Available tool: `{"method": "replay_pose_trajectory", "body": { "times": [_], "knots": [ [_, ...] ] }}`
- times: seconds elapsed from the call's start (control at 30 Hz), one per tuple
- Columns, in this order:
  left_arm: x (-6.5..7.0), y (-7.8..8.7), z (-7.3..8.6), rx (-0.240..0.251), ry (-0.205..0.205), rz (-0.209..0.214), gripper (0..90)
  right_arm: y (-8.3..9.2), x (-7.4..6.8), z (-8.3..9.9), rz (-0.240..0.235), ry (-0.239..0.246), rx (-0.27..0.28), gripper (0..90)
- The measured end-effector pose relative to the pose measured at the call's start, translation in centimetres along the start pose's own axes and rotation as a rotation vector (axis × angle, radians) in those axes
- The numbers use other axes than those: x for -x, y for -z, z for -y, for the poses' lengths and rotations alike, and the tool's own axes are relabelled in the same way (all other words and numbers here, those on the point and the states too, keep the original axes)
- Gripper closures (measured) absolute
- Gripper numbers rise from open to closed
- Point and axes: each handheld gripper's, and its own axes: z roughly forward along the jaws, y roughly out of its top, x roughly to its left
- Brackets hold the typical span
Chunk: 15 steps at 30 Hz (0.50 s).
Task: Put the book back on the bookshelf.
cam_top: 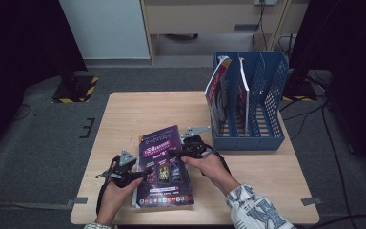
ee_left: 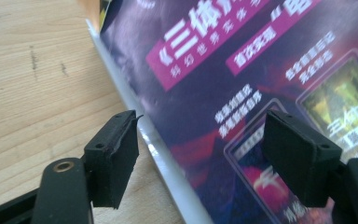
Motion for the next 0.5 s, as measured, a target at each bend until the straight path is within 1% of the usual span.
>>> {"method": "replay_pose_trajectory", "body": {
  "times": [0.03, 0.07, 0.1, 0.3, 0.5],
  "knots": [
    [0.0, 0.0, 0.0, 0.003, 0.008, 0.001, 25.2, 0.1, 0.0, -0.1, 0.004, -0.002, 0.006, 75.0],
    [0.0, 0.0, 0.0, 0.003, 0.008, 0.001, 24.8, 0.2, 0.0, -0.3, 0.008, 0.0, 0.011, 75.2],
    [-0.1, 0.1, 0.0, 0.011, 0.017, 0.011, 24.8, 0.4, 0.0, -0.5, 0.013, 0.01, 0.016, 75.4],
    [0.0, -0.1, 0.0, -0.003, 0.014, 0.037, 24.9, 0.7, -0.1, -1.3, 0.031, 0.036, 0.041, 76.5],
    [0.1, -0.2, 0.0, -0.014, 0.017, 0.062, 25.7, 1.2, -0.2, -1.9, 0.059, 0.068, 0.086, 77.6]
  ]
}}
